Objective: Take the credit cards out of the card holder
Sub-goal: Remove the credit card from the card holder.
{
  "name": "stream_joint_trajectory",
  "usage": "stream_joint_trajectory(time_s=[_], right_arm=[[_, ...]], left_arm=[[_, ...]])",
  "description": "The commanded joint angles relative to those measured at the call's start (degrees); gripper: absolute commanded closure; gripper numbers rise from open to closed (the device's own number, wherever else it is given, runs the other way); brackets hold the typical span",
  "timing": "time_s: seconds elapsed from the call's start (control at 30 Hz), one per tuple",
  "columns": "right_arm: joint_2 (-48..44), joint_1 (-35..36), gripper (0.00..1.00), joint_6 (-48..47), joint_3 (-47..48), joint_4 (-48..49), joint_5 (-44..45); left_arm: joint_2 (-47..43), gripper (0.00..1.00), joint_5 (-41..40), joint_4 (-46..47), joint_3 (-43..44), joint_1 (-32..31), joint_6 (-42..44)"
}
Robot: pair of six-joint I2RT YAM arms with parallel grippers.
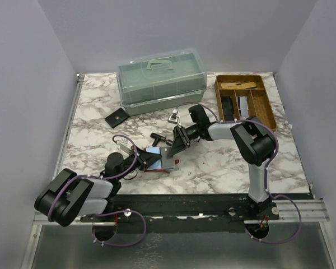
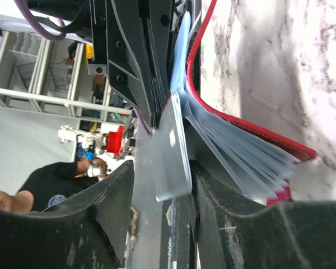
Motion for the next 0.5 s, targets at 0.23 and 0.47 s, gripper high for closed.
stream_joint_trajectory(time_s=[0.23, 0.47], right_arm=[[-3.0, -4.8, 0.38, -14.9, 2.6, -11.7, 5.2], [-1.3, -7.1, 0.28, -19.2, 3.2, -16.2, 8.8]], left_arm=[[-5.6, 1.00, 1.0, -3.0, -0.2, 1.2, 4.3], [-11.2, 1.00, 1.8, -4.6, -1.6, 1.2, 3.7]])
